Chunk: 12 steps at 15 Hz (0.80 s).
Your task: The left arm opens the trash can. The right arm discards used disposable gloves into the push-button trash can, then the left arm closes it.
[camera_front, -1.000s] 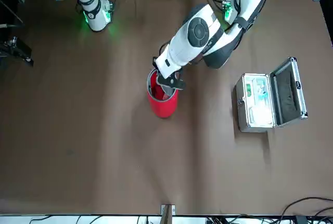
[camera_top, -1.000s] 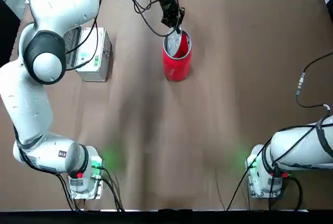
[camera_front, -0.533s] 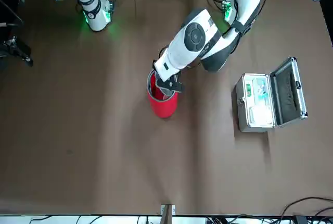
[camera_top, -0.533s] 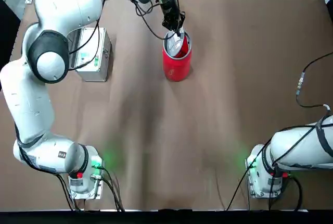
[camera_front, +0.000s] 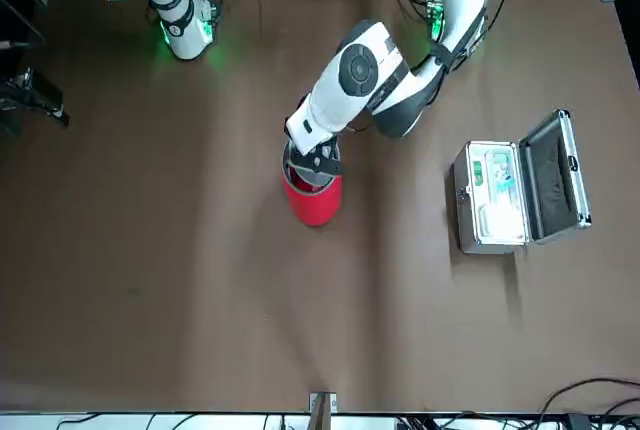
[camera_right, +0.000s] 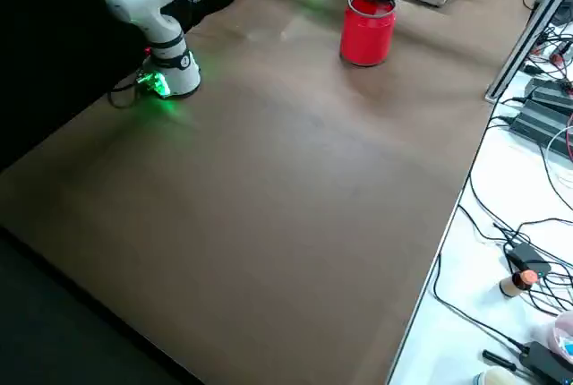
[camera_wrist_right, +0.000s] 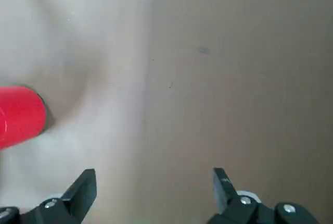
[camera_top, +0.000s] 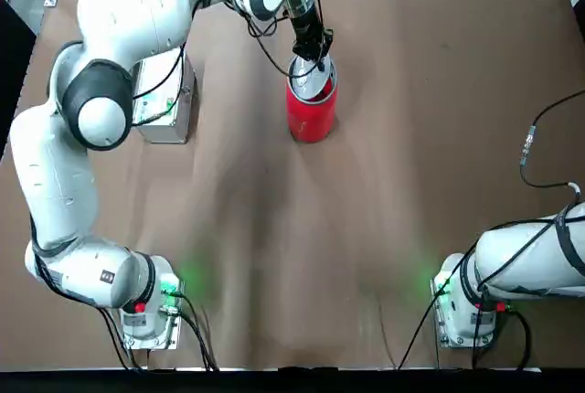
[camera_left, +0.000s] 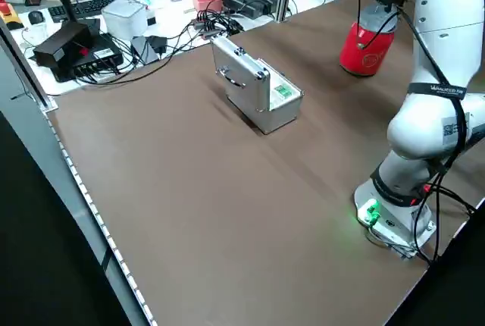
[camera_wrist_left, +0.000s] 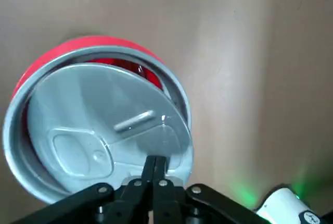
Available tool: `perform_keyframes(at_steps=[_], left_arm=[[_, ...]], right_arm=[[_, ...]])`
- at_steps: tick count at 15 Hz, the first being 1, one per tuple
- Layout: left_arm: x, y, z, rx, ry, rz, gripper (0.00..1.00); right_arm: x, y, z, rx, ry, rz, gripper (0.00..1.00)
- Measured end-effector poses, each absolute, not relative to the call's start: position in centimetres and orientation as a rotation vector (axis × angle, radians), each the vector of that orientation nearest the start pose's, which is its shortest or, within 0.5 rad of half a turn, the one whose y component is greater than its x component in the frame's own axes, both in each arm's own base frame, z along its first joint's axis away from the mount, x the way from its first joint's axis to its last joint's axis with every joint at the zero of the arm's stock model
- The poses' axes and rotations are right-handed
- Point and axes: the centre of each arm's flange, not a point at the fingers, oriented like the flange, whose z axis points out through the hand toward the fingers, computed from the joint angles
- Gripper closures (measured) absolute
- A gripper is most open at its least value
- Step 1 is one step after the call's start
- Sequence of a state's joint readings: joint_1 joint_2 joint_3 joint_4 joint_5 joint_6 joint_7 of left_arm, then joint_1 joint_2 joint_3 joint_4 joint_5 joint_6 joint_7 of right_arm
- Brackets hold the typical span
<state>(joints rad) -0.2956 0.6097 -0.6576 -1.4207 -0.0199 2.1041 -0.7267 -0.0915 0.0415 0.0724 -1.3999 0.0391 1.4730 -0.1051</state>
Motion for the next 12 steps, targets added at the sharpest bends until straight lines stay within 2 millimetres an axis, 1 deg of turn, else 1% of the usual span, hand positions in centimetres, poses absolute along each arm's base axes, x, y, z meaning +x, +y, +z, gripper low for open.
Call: perform_keyframes(at_steps=[2,3,8,12], left_arm=[[49.1,-53.0,41.2,-3.511,0.164,0.229,0.99],[49.0,-53.2,40.9,-3.506,0.167,0.222,0.99],[48.9,-54.1,39.7,-3.514,0.165,0.182,0.99],[48.8,-54.4,39.2,-3.519,0.165,0.168,0.99]], right_arm=[[55.7,-1.6,67.2,-3.085,-0.114,-0.054,0.01],[55.7,-1.8,67.2,-3.082,-0.111,-0.053,0.01],[55.7,-1.6,67.1,-3.082,-0.116,-0.052,0.01],[55.9,-1.6,67.3,-3.083,-0.115,-0.075,0.01]])
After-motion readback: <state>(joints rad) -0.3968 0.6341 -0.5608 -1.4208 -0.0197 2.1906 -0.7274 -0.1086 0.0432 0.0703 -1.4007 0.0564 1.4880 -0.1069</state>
